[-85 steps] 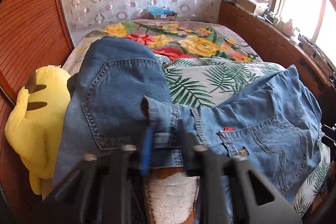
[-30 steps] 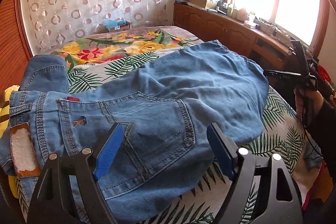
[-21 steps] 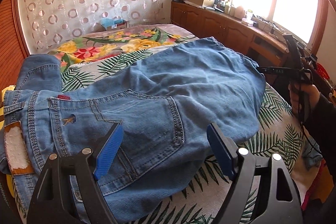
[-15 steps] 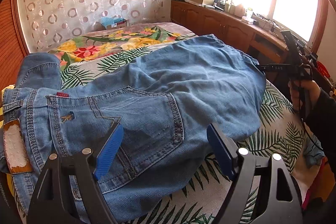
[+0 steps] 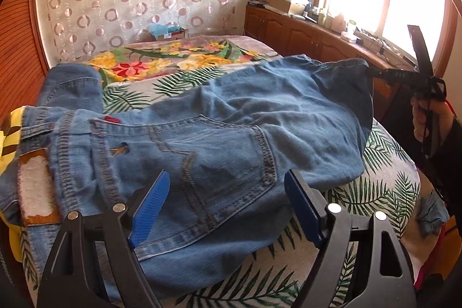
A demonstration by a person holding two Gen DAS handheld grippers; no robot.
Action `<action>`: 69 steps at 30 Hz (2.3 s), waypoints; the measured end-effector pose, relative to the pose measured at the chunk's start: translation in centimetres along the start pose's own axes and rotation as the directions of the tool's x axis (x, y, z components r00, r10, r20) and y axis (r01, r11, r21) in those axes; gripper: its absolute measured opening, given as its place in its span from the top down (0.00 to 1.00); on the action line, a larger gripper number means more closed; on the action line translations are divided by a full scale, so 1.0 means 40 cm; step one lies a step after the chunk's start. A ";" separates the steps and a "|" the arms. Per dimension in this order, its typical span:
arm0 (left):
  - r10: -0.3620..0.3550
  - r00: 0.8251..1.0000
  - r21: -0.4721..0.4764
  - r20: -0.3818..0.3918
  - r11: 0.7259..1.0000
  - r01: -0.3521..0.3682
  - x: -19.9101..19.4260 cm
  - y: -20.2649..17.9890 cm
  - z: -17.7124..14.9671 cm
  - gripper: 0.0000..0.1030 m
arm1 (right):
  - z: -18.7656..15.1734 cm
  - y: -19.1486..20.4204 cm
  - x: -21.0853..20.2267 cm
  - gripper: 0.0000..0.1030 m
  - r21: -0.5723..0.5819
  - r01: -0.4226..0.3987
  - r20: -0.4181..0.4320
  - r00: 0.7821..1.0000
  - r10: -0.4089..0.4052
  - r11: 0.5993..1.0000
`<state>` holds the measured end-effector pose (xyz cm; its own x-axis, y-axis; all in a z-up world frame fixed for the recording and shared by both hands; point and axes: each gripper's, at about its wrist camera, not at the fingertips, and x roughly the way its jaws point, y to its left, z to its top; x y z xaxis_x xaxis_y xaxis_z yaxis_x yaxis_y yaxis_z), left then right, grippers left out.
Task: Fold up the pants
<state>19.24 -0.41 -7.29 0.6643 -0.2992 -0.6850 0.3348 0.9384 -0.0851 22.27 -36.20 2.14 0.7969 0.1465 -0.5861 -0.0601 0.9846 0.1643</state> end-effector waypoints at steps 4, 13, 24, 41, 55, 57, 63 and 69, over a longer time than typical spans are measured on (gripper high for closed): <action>0.025 0.999 -0.020 0.026 1.000 -0.024 -0.042 0.041 -0.001 0.20 | 0.029 0.082 -0.027 0.99 -0.067 -0.067 0.028 0.997 0.069 0.996; 0.098 0.993 -0.083 0.063 0.992 -0.093 -0.145 0.154 -0.029 0.20 | 0.089 0.351 -0.070 0.99 -0.241 -0.250 0.049 0.962 0.269 0.938; 0.153 0.986 -0.126 0.061 0.981 -0.145 -0.187 0.235 -0.065 0.20 | 0.015 0.567 -0.093 0.99 -0.365 -0.504 -0.095 0.856 0.508 0.783; 0.117 0.992 -0.123 0.050 0.986 -0.110 -0.129 0.207 -0.051 0.20 | -0.085 0.561 -0.060 0.73 -0.414 -0.399 -0.129 0.915 0.381 0.818; 0.057 0.997 -0.067 -0.049 0.996 -0.060 -0.015 0.162 -0.054 0.44 | -0.189 0.465 0.002 0.72 -0.360 -0.269 -0.185 0.959 0.214 0.893; 0.054 0.997 -0.057 -0.050 0.997 -0.057 -0.010 0.154 -0.057 0.49 | -0.208 0.467 0.010 0.72 -0.351 -0.271 -0.206 0.956 0.208 0.896; 0.015 0.998 -0.019 -0.053 1.000 -0.016 -0.013 0.119 -0.058 0.73 | -0.251 0.484 0.000 0.72 -0.343 -0.276 -0.214 0.954 0.211 0.898; -0.001 0.999 0.004 -0.034 1.000 0.002 -0.038 0.105 -0.052 0.92 | -0.250 0.473 -0.006 0.72 -0.315 -0.285 -0.200 0.952 0.230 0.905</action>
<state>18.26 4.32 -8.11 0.6406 -0.2944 -0.7092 0.3388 0.9372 -0.0830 14.92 -16.64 -2.53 0.6247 0.3851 -0.6793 -0.4706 0.8799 0.0660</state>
